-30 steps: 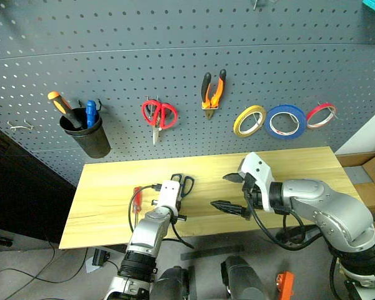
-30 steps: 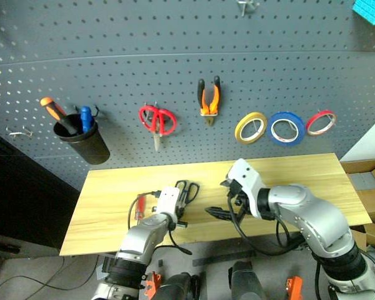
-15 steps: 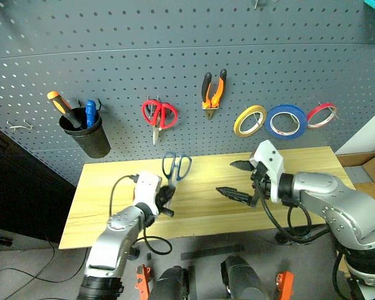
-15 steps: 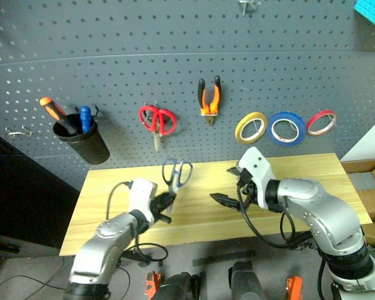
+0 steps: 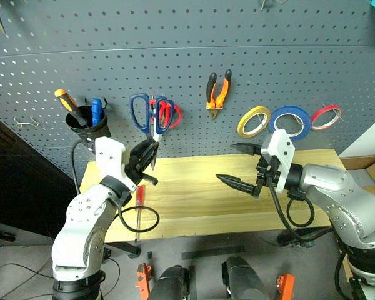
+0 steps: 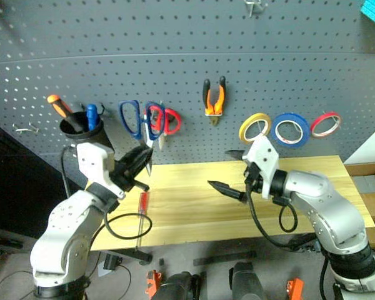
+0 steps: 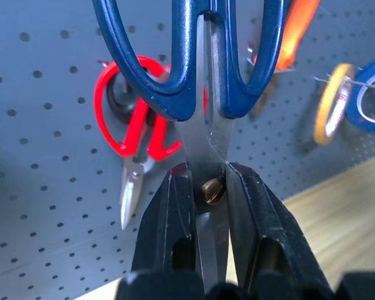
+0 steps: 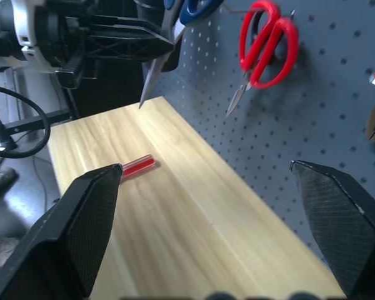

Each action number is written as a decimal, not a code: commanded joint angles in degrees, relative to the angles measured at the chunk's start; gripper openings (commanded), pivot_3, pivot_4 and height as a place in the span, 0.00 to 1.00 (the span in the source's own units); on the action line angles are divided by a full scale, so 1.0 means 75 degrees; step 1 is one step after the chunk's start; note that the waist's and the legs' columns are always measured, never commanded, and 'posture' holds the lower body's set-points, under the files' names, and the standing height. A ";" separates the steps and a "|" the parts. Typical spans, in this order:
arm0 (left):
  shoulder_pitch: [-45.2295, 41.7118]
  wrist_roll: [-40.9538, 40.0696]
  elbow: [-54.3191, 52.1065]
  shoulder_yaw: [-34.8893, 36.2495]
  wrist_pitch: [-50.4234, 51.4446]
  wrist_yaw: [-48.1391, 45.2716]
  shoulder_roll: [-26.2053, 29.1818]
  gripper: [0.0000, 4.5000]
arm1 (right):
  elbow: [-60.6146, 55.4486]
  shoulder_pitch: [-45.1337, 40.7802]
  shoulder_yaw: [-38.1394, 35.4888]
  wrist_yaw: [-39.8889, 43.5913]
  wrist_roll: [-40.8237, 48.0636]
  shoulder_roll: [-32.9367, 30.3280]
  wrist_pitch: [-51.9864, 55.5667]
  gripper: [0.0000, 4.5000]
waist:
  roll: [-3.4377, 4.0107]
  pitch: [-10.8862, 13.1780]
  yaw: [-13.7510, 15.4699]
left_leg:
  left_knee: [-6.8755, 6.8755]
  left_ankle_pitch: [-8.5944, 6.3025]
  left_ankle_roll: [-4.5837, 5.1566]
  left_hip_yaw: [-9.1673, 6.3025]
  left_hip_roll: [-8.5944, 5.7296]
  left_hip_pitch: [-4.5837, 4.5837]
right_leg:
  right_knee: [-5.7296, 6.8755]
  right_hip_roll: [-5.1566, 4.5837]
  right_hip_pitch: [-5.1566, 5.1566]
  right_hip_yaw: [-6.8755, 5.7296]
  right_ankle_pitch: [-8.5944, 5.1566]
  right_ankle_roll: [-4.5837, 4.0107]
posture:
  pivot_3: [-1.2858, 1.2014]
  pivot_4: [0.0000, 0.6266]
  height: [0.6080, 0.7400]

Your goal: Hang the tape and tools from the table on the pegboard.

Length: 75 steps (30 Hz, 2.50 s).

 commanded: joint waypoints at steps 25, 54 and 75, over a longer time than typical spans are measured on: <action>-0.1013 -0.0261 0.1145 -0.0469 0.0462 -0.0088 0.0043 0.31 | -0.0327 -0.0849 -0.0312 -0.0271 0.0519 0.0512 -0.0273 1.00 | 0.0000 0.0000 -0.0024 | -0.0001 -0.0005 0.0000 0.0009 0.0001 -0.0011 | -0.0001 -0.0001 -0.0023 0.0003 0.0000 -0.0001 | 0.42 0.29 1.00; -0.0262 0.1764 0.4391 -0.0564 0.2914 0.1557 0.0498 0.94 | -0.0562 -0.0402 0.1263 -0.2461 0.0416 0.1885 0.3297 1.00 | -0.0013 0.0032 -0.0003 | -0.0006 -0.0009 0.0000 0.0008 0.0005 -0.0008 | 0.0006 -0.0002 -0.0040 -0.0003 0.0006 -0.0010 | 0.43 0.38 1.00; -0.0545 0.1673 0.5137 -0.0288 0.2214 0.1470 0.0322 0.19 | -0.0420 -0.0755 0.1339 -0.1907 0.0427 0.1550 0.3405 1.00 | -0.0018 0.0035 -0.0075 | -0.0007 -0.0013 -0.0002 0.0015 0.0006 -0.0008 | 0.0005 -0.0005 -0.0039 -0.0001 0.0006 -0.0010 | 0.42 0.33 1.00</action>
